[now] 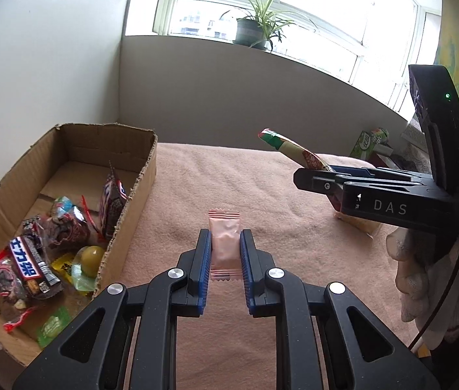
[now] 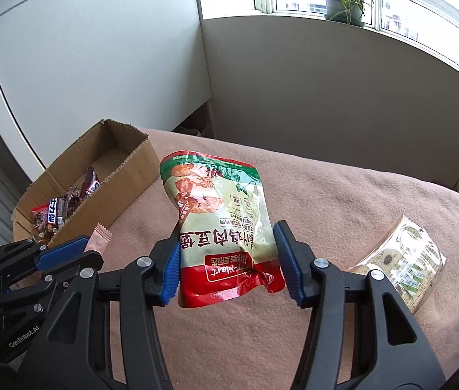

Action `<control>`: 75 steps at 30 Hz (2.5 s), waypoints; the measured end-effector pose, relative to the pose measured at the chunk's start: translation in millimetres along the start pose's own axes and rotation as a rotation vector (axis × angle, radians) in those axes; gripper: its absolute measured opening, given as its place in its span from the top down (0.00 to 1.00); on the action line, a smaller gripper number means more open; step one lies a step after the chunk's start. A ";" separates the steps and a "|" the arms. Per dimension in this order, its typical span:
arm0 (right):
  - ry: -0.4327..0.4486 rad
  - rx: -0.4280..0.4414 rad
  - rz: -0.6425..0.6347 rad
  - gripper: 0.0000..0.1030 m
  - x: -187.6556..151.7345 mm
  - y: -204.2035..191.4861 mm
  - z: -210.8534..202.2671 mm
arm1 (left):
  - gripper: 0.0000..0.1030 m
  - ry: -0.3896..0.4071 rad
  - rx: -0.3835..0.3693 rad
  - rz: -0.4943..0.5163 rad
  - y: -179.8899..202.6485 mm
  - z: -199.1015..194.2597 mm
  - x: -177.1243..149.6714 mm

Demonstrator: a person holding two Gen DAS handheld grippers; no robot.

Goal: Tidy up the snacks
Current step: 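Carry the snack bag over the box while left carries the pink candy, then release the snack bag into the box while left drops the pink candy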

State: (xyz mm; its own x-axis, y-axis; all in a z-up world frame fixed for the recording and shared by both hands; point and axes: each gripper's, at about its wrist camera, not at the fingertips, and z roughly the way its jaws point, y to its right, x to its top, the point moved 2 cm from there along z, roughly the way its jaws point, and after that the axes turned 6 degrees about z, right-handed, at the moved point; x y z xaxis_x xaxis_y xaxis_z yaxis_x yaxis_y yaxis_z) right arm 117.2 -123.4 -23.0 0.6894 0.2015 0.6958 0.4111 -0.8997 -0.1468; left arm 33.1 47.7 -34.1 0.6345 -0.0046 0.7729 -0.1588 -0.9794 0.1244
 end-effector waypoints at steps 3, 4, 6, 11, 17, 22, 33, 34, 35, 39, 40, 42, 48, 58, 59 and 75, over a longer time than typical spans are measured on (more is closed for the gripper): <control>0.034 0.027 0.000 0.47 5.0 -14.1 -2.3 | 0.84 0.031 0.014 -0.011 -9.9 -11.3 3.0; 0.042 0.039 -0.003 0.47 7.2 -18.9 -4.2 | 0.84 0.042 0.029 -0.011 -13.6 -15.6 3.6; 0.056 0.059 -0.008 0.47 11.3 -30.0 -6.6 | 0.84 0.060 0.045 -0.022 -21.9 -23.9 3.9; 0.073 0.094 -0.024 0.47 21.7 -64.1 2.0 | 0.84 0.090 0.075 -0.059 -47.0 -39.8 1.4; 0.067 0.124 -0.036 0.47 27.9 -97.6 15.1 | 0.84 0.111 0.113 -0.112 -81.1 -49.5 -2.9; 0.065 0.141 -0.072 0.47 29.6 -131.4 27.4 | 0.84 0.114 0.140 -0.147 -103.1 -54.3 -9.0; 0.026 0.178 -0.121 0.47 30.7 -180.7 61.0 | 0.84 0.106 0.166 -0.189 -131.8 -58.8 -20.5; 0.025 0.178 -0.118 0.47 31.1 -180.8 62.9 | 0.84 0.107 0.170 -0.188 -131.8 -58.6 -20.2; 0.022 0.183 -0.117 0.47 31.3 -181.7 64.7 | 0.84 0.107 0.172 -0.187 -132.0 -58.8 -20.2; 0.022 0.190 -0.109 0.43 33.4 -182.2 67.8 | 0.84 0.110 0.175 -0.185 -132.2 -59.6 -19.7; 0.022 0.192 -0.112 0.41 33.5 -183.0 68.2 | 0.84 0.109 0.177 -0.179 -131.3 -59.6 -19.4; 0.023 0.188 -0.116 0.35 32.5 -185.1 69.4 | 0.84 0.111 0.184 -0.169 -129.7 -59.4 -19.0; 0.047 0.187 -0.107 0.30 34.8 -183.7 65.6 | 0.75 0.106 0.211 -0.166 -129.4 -59.4 -19.8; 0.063 0.174 -0.098 0.22 34.3 -178.4 61.4 | 0.65 0.109 0.226 -0.172 -131.5 -61.3 -19.7; 0.064 0.172 -0.099 0.22 34.0 -178.0 61.0 | 0.65 0.109 0.226 -0.171 -131.3 -61.3 -19.5; 0.094 0.124 -0.061 0.02 29.2 -134.7 40.7 | 0.50 0.134 0.199 -0.161 -111.0 -59.9 -8.6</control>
State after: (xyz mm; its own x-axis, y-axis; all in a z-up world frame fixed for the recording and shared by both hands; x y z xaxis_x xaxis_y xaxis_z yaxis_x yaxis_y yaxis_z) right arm 106.3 19.4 -11.5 0.6048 0.2120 0.7677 0.5250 -0.8310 -0.1841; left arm 0.0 168.5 -17.3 0.5317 0.1679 0.8301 0.0957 -0.9858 0.1381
